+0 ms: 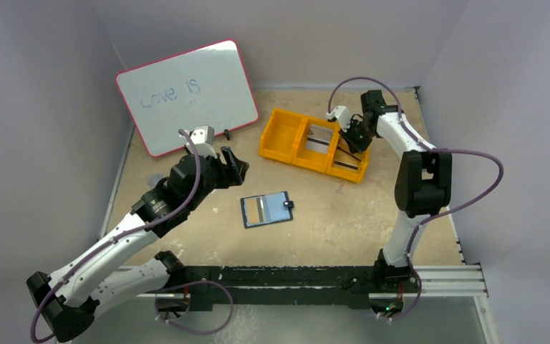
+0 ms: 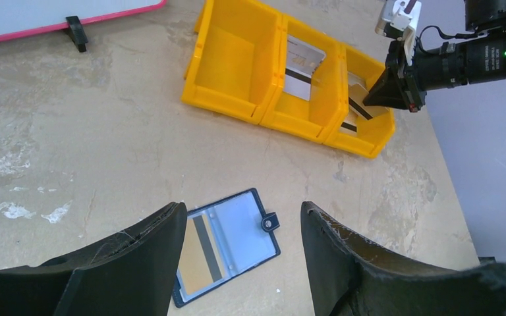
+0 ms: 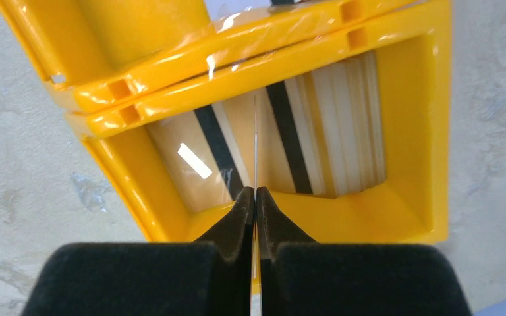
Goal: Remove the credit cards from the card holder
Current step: Place the credit card in the storage box.
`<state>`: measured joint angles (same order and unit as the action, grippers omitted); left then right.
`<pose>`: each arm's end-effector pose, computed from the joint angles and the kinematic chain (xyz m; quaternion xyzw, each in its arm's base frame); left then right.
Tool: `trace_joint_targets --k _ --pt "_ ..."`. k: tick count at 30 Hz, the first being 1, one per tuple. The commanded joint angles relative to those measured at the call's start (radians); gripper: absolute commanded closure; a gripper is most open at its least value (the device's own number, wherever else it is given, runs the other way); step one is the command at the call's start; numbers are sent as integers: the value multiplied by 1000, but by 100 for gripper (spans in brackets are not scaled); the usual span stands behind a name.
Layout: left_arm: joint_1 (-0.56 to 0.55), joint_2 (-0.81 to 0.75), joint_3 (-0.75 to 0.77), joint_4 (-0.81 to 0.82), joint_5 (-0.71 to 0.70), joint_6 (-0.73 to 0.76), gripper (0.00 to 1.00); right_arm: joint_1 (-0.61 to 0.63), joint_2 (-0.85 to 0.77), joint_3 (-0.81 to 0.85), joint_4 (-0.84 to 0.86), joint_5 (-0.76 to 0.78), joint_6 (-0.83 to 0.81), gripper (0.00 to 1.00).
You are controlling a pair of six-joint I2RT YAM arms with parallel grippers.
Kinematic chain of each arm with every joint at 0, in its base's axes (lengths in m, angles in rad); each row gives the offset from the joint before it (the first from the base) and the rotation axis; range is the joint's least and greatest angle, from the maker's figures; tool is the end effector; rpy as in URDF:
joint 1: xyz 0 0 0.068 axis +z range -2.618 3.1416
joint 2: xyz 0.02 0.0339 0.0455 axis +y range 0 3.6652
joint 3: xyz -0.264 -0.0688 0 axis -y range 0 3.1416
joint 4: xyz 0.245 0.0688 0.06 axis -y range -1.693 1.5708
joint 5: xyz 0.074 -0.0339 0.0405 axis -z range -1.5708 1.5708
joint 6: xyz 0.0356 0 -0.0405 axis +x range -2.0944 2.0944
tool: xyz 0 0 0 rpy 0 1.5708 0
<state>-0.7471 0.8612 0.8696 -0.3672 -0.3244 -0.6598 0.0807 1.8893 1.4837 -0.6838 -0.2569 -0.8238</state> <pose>0.1496 -0.1231 0.3380 -0.0565 0.8144 -0.2624 0.5145 0.3996 0.0414 0.2266 -0.4484 0.8530 0.0301 0.2654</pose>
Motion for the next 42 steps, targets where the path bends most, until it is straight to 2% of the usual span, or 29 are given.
trace_joint_targets --k 1,5,12,13,14,15,20,24,29,32,33,36,38,39,42 --pt "5 -13 30 8 -13 24 36 -4 23 87 -40 -39 -69 100" --pt "4 -17 24 13 -16 32 36 -4 29 120 -28 -77 -87 98" --pt "4 -35 19 0 -21 28 37 -4 54 144 -37 -24 -75 94" --pt "3 -38 19 -2 -22 28 36 -4 49 146 -44 -41 -82 90" --pt "4 -40 17 -3 -22 26 36 -4 45 148 -40 -39 -89 74" --pt "4 -43 15 -3 -23 26 37 -4 43 148 -30 -23 -88 67" --pt "4 -46 14 -1 -24 23 36 0 28 159 -6 16 -65 65" --pt "3 -40 6 5 -36 15 36 13 -73 137 122 99 21 65" --pt "4 16 -7 -9 -103 -42 36 41 -317 -8 391 -31 270 62" --pt "5 59 -17 -13 -126 -87 36 53 -480 -186 626 -122 590 57" --pt "6 70 -21 -10 -124 -97 36 53 -515 -228 654 -123 685 55" --pt "6 84 -42 4 -120 -121 36 53 -576 -304 653 -96 990 58" --pt "11 91 -65 13 -134 -146 34 76 -605 -416 745 -278 1124 62" --pt "19 98 -77 15 -139 -168 33 137 -619 -473 792 -281 1163 59" --pt "39 140 -112 13 -125 -237 33 375 -569 -508 779 -93 1207 58"
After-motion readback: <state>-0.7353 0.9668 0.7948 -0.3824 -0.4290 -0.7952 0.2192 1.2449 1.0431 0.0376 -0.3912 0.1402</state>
